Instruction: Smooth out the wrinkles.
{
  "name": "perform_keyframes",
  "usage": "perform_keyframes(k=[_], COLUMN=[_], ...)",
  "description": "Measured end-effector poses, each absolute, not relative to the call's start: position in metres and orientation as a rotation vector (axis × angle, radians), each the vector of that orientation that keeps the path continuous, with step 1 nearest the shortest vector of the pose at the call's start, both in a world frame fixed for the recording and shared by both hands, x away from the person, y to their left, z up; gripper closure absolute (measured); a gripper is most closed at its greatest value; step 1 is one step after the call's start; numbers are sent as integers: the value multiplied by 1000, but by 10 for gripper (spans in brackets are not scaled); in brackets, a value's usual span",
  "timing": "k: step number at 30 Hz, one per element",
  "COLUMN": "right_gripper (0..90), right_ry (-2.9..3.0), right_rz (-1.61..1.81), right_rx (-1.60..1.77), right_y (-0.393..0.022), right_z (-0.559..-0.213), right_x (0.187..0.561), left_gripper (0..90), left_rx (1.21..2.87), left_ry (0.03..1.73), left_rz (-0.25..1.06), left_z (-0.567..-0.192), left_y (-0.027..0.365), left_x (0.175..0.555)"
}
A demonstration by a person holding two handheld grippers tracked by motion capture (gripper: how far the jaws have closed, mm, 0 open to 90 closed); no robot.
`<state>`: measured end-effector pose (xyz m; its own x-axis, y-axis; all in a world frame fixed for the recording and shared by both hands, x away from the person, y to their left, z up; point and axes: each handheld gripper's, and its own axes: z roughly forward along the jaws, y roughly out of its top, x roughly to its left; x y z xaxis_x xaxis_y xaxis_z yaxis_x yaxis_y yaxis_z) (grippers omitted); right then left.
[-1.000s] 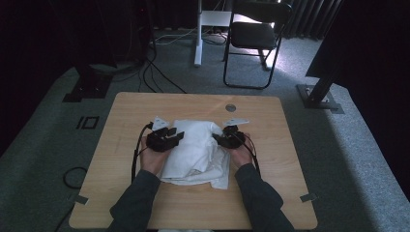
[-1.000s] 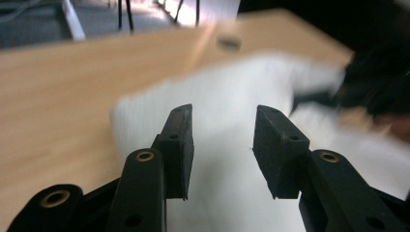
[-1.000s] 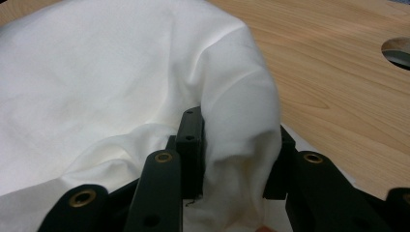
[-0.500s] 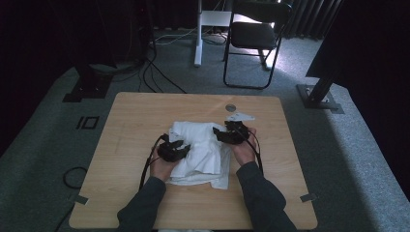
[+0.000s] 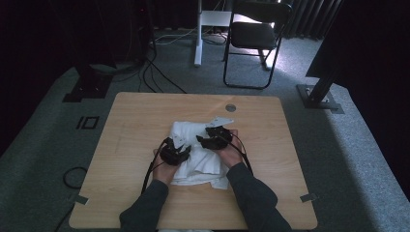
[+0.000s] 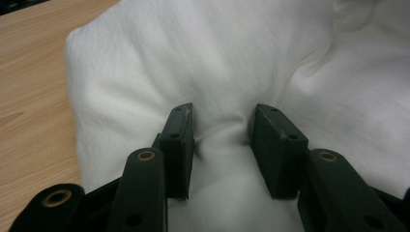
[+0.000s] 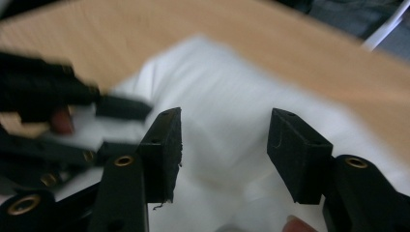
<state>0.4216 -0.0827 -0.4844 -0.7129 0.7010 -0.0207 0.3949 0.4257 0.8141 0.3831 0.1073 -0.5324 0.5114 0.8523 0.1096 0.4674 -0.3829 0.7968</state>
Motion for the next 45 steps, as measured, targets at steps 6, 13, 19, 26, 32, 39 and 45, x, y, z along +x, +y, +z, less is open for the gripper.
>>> perform_keyframes(k=[6, 13, 19, 26, 32, 39, 45], right_gripper=[419, 420, 411, 416, 402, 818, 896], right_ry=[2402, 2454, 2482, 2434, 2432, 2524, 2497], right_rz=[1097, 1078, 1009, 1000, 1199, 1092, 1030], right_rx=[933, 926, 952, 966, 918, 893, 926], right_y=[-86, -120, -142, -154, -146, -132, -158], right_z=[-513, -520, -529, -527, -511, -531, -530], right_x=[412, 393, 382, 369, 354, 356, 346], left_gripper=[602, 599, 595, 594, 594, 594, 594], left_rx=[2027, 2013, 1995, 1992, 1991, 1992, 1988], left_ry=[1078, 1082, 1093, 1099, 1102, 1096, 1099], left_rz=[680, 649, 631, 626, 626, 632, 628], left_z=[-533, -532, -531, -531, -531, -532, -532], left_y=[107, 110, 112, 113, 112, 112, 113], left_x=[382, 381, 381, 382, 382, 382, 382])
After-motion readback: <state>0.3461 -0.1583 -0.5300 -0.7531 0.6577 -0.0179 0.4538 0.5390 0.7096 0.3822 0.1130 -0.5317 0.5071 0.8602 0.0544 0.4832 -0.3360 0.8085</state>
